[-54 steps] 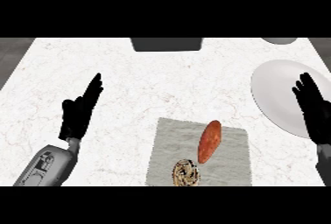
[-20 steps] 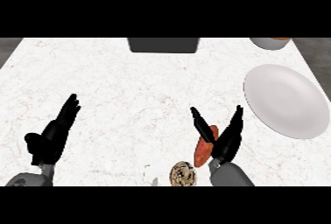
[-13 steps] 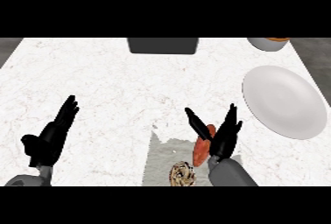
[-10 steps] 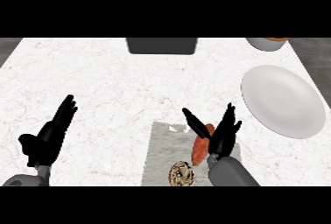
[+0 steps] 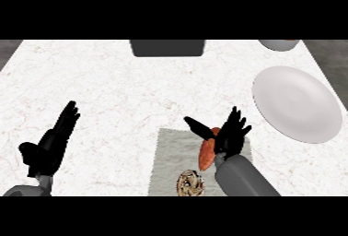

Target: Pick the sweet potato from the placemat and place it in the plate

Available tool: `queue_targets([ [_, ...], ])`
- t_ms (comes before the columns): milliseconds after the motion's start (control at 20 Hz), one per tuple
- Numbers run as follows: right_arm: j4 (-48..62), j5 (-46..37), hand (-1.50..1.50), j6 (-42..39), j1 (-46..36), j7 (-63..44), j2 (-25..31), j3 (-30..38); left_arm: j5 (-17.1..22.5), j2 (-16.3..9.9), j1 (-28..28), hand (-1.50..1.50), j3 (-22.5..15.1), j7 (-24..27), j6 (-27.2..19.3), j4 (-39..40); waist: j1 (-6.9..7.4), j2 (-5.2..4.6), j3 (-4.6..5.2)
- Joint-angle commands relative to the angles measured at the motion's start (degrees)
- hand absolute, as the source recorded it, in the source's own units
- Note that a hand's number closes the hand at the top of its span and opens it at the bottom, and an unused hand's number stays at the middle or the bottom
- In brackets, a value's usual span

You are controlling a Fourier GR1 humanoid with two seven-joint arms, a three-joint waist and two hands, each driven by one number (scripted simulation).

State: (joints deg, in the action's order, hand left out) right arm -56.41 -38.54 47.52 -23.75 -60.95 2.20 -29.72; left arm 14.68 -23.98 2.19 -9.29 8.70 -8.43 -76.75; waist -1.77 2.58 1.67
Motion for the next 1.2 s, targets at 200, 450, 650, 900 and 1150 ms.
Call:
queue_targets([
  [200,-5.36,-6.66,-1.50,-13.13,0.22,-20.44,-1.71,-0.26,0.57,-1.02,-0.10,0.00,1.54,0.89,1.54,0.37,-0.12,-1.61,-1.41],
  [450,-9.22,-11.12,-1.50,-17.10,3.47,-24.24,-2.13,0.08,0.09,-0.49,0.24,0.00,0.81,-0.61,1.19,-1.35,0.05,-1.67,-1.49],
  [650,-12.18,-12.54,-1.50,-18.59,7.25,-24.32,-2.15,1.16,-1.01,1.57,0.62,0.00,0.12,-0.42,-0.34,-0.58,0.40,-1.95,-1.54],
  [900,-15.26,-10.49,1.50,-22.77,7.41,-20.51,-2.15,1.45,-0.80,1.38,2.18,0.00,1.13,2.38,3.32,4.50,1.23,-2.53,-1.60],
  [1150,-18.03,-11.72,1.50,-23.30,7.97,-20.61,-2.12,1.81,-2.23,1.92,2.46,0.00,0.70,-0.41,1.36,0.89,1.66,-2.48,-1.65],
])
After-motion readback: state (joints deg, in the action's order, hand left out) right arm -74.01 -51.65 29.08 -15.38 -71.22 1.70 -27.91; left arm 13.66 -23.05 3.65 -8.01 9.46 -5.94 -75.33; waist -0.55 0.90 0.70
